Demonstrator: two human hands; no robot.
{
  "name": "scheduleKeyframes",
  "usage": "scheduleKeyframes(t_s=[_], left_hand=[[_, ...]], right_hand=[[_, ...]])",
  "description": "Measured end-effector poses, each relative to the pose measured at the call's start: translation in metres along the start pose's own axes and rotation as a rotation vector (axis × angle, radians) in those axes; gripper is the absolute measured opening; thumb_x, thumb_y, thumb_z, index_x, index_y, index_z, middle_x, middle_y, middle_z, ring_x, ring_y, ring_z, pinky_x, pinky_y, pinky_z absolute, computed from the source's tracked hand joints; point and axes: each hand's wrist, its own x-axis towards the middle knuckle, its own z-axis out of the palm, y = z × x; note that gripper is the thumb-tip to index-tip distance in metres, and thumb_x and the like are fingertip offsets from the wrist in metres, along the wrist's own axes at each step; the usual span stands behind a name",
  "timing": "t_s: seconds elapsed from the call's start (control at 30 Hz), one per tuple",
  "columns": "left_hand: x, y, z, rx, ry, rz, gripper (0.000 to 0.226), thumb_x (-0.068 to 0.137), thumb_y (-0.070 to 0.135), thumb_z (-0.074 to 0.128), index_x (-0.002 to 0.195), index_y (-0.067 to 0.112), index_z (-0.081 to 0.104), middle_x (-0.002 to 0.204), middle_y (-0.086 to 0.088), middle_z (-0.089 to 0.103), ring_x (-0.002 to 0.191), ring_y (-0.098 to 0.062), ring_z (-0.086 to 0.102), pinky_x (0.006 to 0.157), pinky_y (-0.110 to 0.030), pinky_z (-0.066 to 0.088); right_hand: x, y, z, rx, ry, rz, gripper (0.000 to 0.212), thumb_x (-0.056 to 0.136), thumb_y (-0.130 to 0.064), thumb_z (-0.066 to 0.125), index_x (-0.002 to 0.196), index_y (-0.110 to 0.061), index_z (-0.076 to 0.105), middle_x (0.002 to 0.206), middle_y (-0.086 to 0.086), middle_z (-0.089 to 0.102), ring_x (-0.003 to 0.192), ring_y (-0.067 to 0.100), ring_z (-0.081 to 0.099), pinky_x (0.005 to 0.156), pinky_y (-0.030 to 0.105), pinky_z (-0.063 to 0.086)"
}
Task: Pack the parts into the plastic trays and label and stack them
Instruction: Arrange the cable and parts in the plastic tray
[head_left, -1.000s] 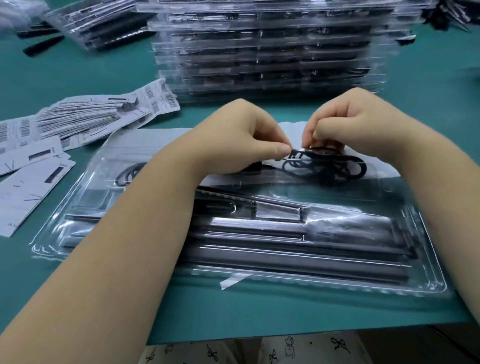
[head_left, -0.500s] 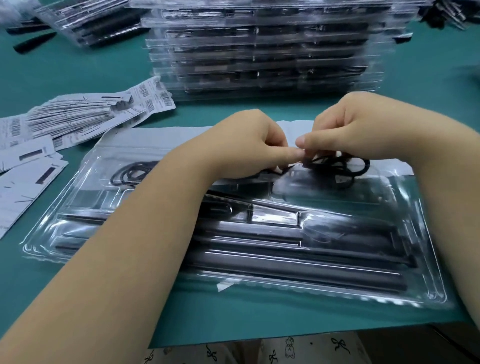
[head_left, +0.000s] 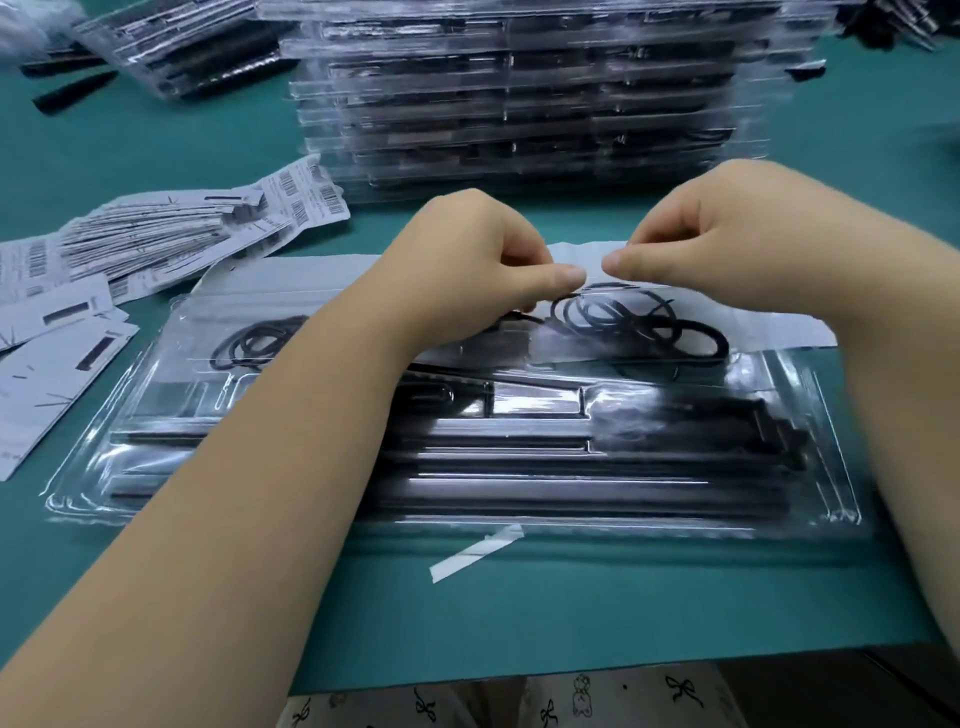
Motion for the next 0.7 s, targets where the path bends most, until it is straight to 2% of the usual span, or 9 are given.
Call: scheduleKeyframes(t_s=[0.07, 0.17, 0.27, 0.4, 0.47, 0.53, 0.57, 0.63, 0.7], left_hand=[[0.000, -0.001, 0.001, -0.004, -0.008, 0.013, 0.020, 0.082, 0.044, 0.068, 0.070, 0.028, 0.072, 0.052, 0.020, 0.058, 0.048, 0.004, 0.049, 0.046, -0.009, 0.032], [0.000, 0.000, -0.001, 0.005, -0.057, 0.037, 0.011, 0.077, 0.051, 0.068, 0.081, 0.041, 0.070, 0.083, 0.018, 0.053, 0.064, 0.006, 0.050, 0.057, -0.007, 0.034], [-0.001, 0.001, -0.001, 0.001, -0.155, 0.062, 0.016, 0.075, 0.053, 0.069, 0.089, 0.046, 0.066, 0.092, 0.016, 0.056, 0.072, -0.003, 0.052, 0.064, -0.015, 0.041], [-0.001, 0.004, -0.001, 0.065, -0.221, 0.060, 0.016, 0.077, 0.057, 0.063, 0.088, 0.046, 0.061, 0.097, 0.016, 0.055, 0.079, 0.002, 0.054, 0.074, -0.023, 0.043], [-0.001, 0.005, 0.000, 0.108, -0.237, 0.055, 0.024, 0.074, 0.064, 0.063, 0.087, 0.043, 0.060, 0.096, 0.017, 0.054, 0.082, 0.003, 0.054, 0.075, -0.025, 0.044], [0.001, 0.009, 0.005, 0.154, -0.232, 0.049, 0.033, 0.071, 0.067, 0.062, 0.086, 0.037, 0.059, 0.092, 0.016, 0.054, 0.082, 0.001, 0.054, 0.075, -0.028, 0.046], [0.003, 0.011, 0.009, 0.182, -0.220, 0.042, 0.037, 0.073, 0.067, 0.060, 0.085, 0.032, 0.058, 0.090, 0.014, 0.055, 0.081, -0.003, 0.054, 0.075, -0.031, 0.047], [0.005, 0.014, 0.017, 0.254, -0.184, 0.045, 0.043, 0.076, 0.067, 0.053, 0.086, 0.025, 0.055, 0.088, 0.011, 0.055, 0.079, -0.008, 0.052, 0.076, -0.035, 0.046], [0.006, 0.016, 0.021, 0.259, -0.184, 0.097, 0.035, 0.081, 0.063, 0.049, 0.096, 0.032, 0.055, 0.092, 0.013, 0.054, 0.077, -0.001, 0.049, 0.076, -0.032, 0.043]], right_hand=[[-0.001, 0.005, -0.008, -0.050, -0.038, 0.010, 0.025, 0.072, -0.059, 0.064, 0.078, -0.036, 0.070, 0.070, -0.018, 0.065, 0.067, -0.002, 0.057, 0.058, 0.022, 0.040], [-0.007, 0.012, -0.026, -0.085, -0.158, -0.003, 0.037, 0.047, -0.070, 0.066, 0.076, -0.047, 0.067, 0.072, -0.035, 0.061, 0.063, -0.016, 0.054, 0.058, 0.023, 0.036], [-0.007, 0.017, -0.030, -0.076, -0.295, -0.044, 0.051, 0.032, -0.071, 0.062, 0.082, -0.059, 0.061, 0.078, -0.033, 0.062, 0.071, -0.012, 0.056, 0.066, 0.024, 0.040], [0.001, 0.026, -0.025, -0.016, -0.362, -0.088, 0.049, 0.037, -0.069, 0.064, 0.084, -0.056, 0.064, 0.078, -0.022, 0.064, 0.066, -0.004, 0.055, 0.067, 0.026, 0.040], [0.004, 0.030, -0.022, 0.053, -0.411, -0.109, 0.048, 0.041, -0.063, 0.068, 0.086, -0.049, 0.067, 0.076, -0.015, 0.063, 0.065, 0.001, 0.053, 0.071, 0.028, 0.041], [0.007, 0.032, -0.018, 0.148, -0.477, -0.115, 0.046, 0.043, -0.053, 0.082, 0.086, -0.040, 0.070, 0.073, -0.009, 0.061, 0.068, 0.007, 0.052, 0.072, 0.031, 0.040], [0.009, 0.032, -0.016, 0.192, -0.503, -0.111, 0.046, 0.043, -0.041, 0.090, 0.084, -0.034, 0.072, 0.071, -0.005, 0.061, 0.068, 0.011, 0.052, 0.071, 0.032, 0.039], [0.015, 0.031, -0.009, 0.259, -0.507, -0.109, 0.026, 0.052, -0.026, 0.077, 0.077, -0.025, 0.073, 0.071, 0.007, 0.063, 0.068, 0.014, 0.053, 0.071, 0.033, 0.039], [0.019, 0.033, -0.006, 0.282, -0.463, -0.114, 0.023, 0.051, -0.024, 0.067, 0.072, -0.024, 0.074, 0.075, 0.011, 0.064, 0.070, 0.013, 0.054, 0.075, 0.033, 0.039]])
